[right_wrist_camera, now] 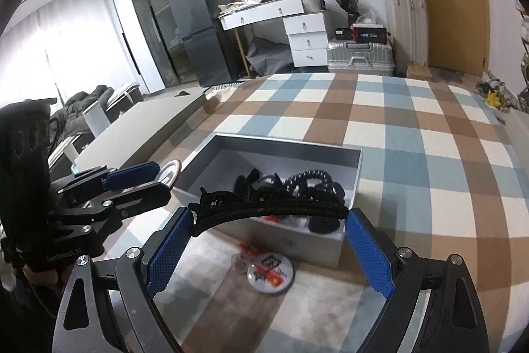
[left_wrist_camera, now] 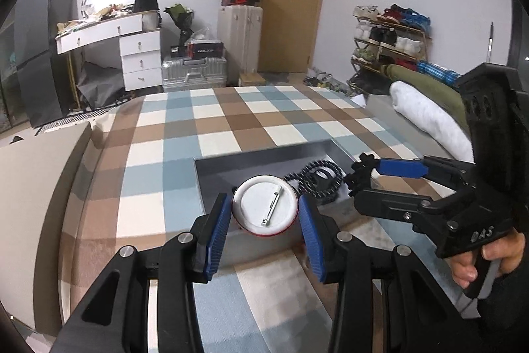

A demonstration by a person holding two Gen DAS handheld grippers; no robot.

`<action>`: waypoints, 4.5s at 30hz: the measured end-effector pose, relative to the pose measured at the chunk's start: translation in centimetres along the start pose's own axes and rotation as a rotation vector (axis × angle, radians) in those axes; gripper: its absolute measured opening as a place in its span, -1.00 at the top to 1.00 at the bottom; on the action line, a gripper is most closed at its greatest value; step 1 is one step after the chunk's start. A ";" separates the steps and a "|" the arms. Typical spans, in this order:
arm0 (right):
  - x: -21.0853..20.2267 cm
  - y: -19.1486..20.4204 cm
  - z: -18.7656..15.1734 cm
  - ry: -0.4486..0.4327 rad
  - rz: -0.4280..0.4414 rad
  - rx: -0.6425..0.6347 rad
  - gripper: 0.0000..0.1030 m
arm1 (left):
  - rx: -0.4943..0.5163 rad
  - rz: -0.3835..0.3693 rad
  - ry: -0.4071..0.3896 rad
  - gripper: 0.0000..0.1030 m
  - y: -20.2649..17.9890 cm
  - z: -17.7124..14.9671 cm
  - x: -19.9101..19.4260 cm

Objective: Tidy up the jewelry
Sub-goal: 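Carry the badge and headband over the box and open both tools, then reach the right tool to the printed round badge and grasp it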

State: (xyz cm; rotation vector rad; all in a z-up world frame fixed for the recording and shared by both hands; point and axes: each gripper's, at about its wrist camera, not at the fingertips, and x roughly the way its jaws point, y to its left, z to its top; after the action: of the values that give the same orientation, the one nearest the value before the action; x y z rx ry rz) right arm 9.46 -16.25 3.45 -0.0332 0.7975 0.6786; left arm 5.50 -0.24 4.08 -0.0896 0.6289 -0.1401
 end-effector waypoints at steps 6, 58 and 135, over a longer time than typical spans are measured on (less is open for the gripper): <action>0.7 -0.8 0.9 -0.005 -0.002 0.019 -0.81 | -0.018 0.010 0.015 0.29 0.5 0.7 1.8; 3.4 -0.3 2.6 -0.014 -0.097 -0.004 -0.82 | 0.080 0.156 0.080 0.28 -0.4 0.1 4.6; 5.8 1.0 -4.8 0.301 -0.246 -0.110 -1.00 | 0.001 0.127 0.153 -0.97 0.3 -3.8 1.8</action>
State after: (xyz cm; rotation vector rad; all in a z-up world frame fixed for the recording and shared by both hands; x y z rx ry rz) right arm 8.68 -13.56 -3.61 -0.3347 1.0243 0.4882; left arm 4.77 -0.34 -0.03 -0.0381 0.7853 -0.0242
